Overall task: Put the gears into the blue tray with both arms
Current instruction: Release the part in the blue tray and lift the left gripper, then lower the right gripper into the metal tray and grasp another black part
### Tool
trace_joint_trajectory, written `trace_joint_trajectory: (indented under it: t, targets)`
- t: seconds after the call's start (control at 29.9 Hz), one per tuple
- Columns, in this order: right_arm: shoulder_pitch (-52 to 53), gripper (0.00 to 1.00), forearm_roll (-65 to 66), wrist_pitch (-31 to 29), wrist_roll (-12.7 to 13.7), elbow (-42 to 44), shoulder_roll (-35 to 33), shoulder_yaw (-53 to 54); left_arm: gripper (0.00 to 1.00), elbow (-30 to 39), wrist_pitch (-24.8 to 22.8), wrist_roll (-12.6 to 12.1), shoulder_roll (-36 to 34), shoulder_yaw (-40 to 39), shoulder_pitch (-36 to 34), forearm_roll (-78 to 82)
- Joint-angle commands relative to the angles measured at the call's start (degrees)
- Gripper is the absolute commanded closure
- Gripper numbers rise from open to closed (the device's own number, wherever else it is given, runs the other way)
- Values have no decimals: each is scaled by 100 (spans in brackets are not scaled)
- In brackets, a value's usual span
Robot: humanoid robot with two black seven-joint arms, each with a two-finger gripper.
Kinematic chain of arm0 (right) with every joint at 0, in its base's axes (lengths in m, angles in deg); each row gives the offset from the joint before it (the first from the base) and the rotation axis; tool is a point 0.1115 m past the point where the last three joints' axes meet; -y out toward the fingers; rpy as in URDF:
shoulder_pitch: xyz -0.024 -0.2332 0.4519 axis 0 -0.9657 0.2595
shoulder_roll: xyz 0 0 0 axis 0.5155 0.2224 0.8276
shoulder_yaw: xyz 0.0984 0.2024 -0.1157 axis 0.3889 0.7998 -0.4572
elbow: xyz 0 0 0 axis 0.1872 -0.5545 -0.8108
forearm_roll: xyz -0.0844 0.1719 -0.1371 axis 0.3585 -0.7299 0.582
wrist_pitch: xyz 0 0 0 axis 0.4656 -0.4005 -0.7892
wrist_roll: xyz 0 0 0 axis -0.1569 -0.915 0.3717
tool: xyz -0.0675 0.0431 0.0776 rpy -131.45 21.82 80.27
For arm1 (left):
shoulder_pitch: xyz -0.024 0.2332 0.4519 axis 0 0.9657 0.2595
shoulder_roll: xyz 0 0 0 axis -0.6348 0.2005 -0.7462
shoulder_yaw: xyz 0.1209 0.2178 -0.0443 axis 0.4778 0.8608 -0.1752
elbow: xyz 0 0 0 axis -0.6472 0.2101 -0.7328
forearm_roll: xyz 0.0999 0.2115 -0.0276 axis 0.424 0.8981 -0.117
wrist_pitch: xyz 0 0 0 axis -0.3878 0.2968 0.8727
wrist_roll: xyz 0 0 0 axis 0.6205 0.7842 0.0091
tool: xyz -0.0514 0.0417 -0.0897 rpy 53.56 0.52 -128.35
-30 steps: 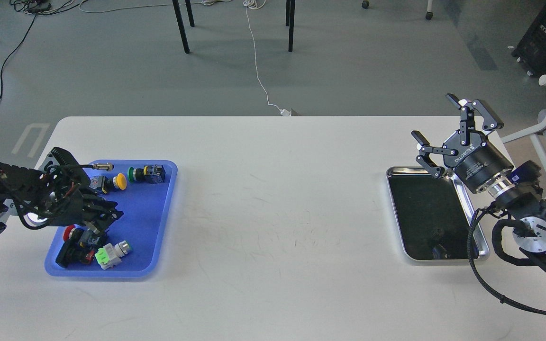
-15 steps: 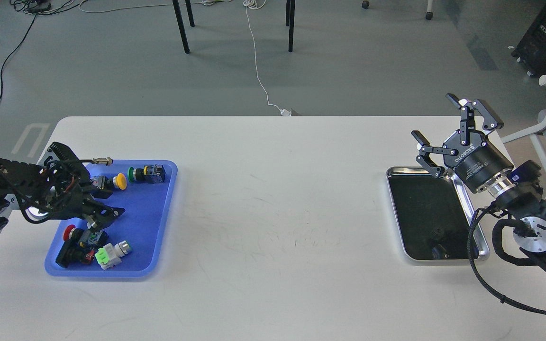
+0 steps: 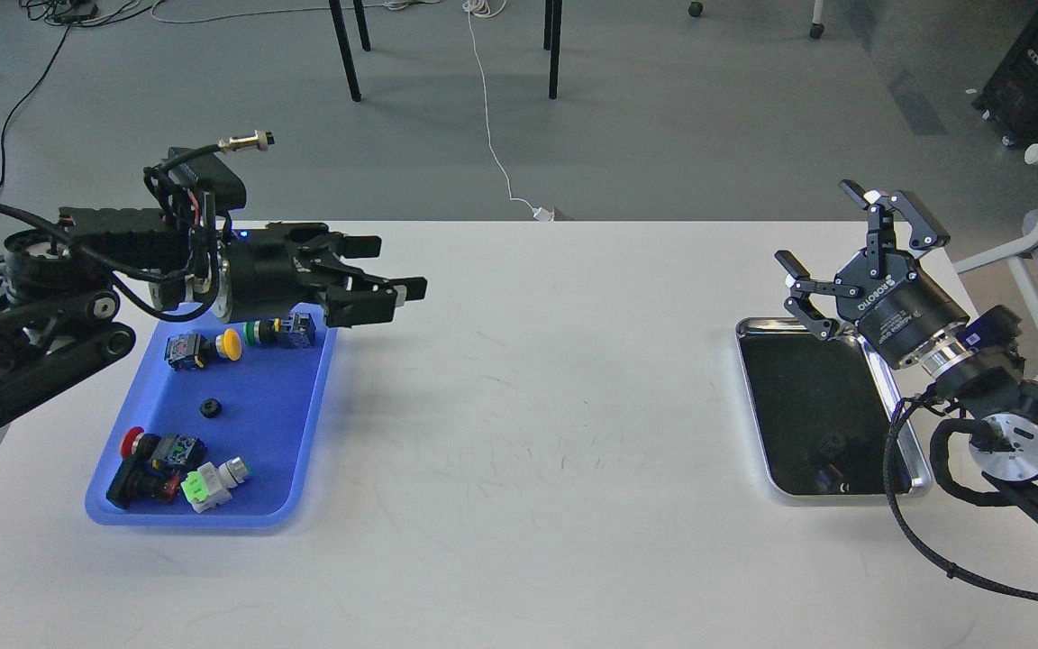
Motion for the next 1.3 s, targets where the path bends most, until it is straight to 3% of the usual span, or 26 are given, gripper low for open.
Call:
trace_joint_trajectory:
  t: [0.0, 0.1, 0.33, 0.4, 0.53, 0.8, 1.0, 1.27]
  targets:
    - [-27, 1, 134, 1, -1, -34, -13, -16, 3, 17, 840, 2, 517, -360, 518, -1964]
    - [-132, 1, 195, 1, -1, -131, -49, -16, 2, 9, 868, 2, 816, -957, 1194, -2855]
    - [-212, 1, 668, 1, -1, -245, -93, -51, 2, -35, 789, 2, 1800, -2872, 3093, -2980]
    - [-212, 1, 1143, 1, -1, -332, -180, -60, 2, -70, 562, 2, 2073, -3304, 3427, -2997]
    - [-133, 1, 2354, 9, -1, -526, -461, -218, 2, -149, -264, -284, 2399, -4192, 4060, -3015]
    - [323, 1, 5360, 9, -1, -1115, -1559, -315, 2, -158, -521, -873, 2487, -4378, 4158, -3595]
    - [1087, 1, 7531, 1, -1, -1185, -1964, -946, 2, -158, -512, -891, 2487, -4387, 4167, -3604]
    - [2537, 1, 9686, 9, -1, -1177, -1947, -3037, 2, -97, -512, -891, 2478, -4387, 4202, -3604]
